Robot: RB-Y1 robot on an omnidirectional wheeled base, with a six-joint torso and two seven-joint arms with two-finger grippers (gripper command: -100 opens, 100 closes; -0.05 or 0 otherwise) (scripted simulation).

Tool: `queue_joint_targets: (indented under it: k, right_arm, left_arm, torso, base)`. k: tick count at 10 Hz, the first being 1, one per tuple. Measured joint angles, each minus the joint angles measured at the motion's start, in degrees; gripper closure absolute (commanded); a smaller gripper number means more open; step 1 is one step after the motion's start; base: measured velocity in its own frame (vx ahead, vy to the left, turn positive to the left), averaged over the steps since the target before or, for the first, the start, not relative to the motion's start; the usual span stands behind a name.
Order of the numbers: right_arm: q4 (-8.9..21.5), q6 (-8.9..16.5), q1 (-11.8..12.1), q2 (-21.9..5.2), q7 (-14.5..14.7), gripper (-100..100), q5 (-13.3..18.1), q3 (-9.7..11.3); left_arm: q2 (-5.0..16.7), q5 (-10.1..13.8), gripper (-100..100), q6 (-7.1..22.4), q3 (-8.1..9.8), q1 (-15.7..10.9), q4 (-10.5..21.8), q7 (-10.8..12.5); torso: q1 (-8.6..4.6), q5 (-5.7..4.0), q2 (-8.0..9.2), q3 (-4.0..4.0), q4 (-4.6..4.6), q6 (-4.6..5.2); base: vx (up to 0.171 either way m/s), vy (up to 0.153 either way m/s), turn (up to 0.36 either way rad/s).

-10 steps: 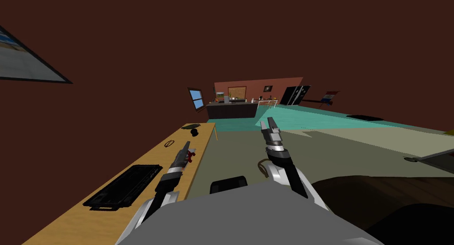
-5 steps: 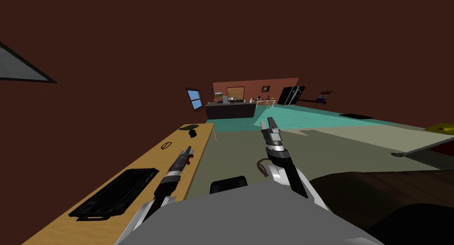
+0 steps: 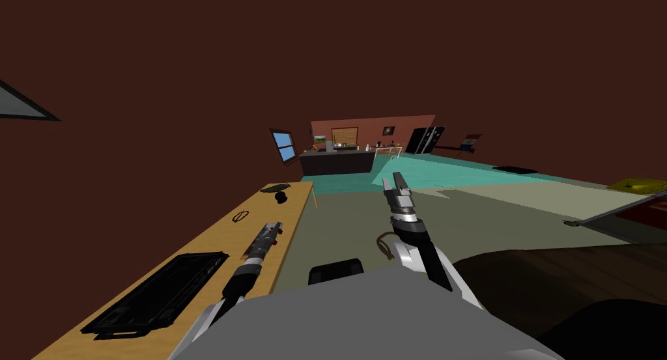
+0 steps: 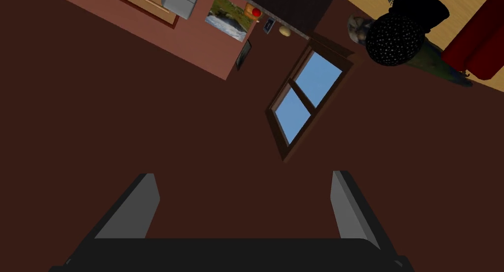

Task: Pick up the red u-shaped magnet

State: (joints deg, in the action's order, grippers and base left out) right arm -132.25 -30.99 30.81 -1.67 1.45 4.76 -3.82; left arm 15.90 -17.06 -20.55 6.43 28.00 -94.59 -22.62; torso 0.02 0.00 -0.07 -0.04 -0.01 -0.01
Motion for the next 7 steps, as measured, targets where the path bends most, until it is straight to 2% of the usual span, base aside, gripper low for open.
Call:
queue_joint_targets:
  k: [3, 5, 7]
  right_arm:
    - [0.0, 0.0, 0.0, 0.0, 0.0, 0, 0.0, 0.0]
    - [0.0, 0.0, 0.0, 0.0, 0.0, 0, 0.0, 0.0]
    - [0.0, 0.0, 0.0, 0.0, 0.0, 0, 0.0, 0.0]
  left_arm:
    - [0.8, -1.5, -100, -0.3, 0.14, -1.6, 6.0, -1.8]
    - [1.9, -2.3, -100, -0.1, 0.19, -1.5, 8.4, -2.7]
    - [2.6, -3.1, -100, -1.0, 0.38, -2.4, 12.6, -3.7]
  torso:
    - [0.04, 0.01, 0.00, 0.00, 0.00, 0.00]
    - [0.07, 0.02, 0.00, 0.00, 0.00, -0.01]
    - [0.12, 0.02, 0.00, 0.00, 0.00, 0.00]
  base:
    - [0.019, 0.016, -0.041]
    - [0.017, 0.023, -0.012]
    - [0.021, 0.041, -0.028]
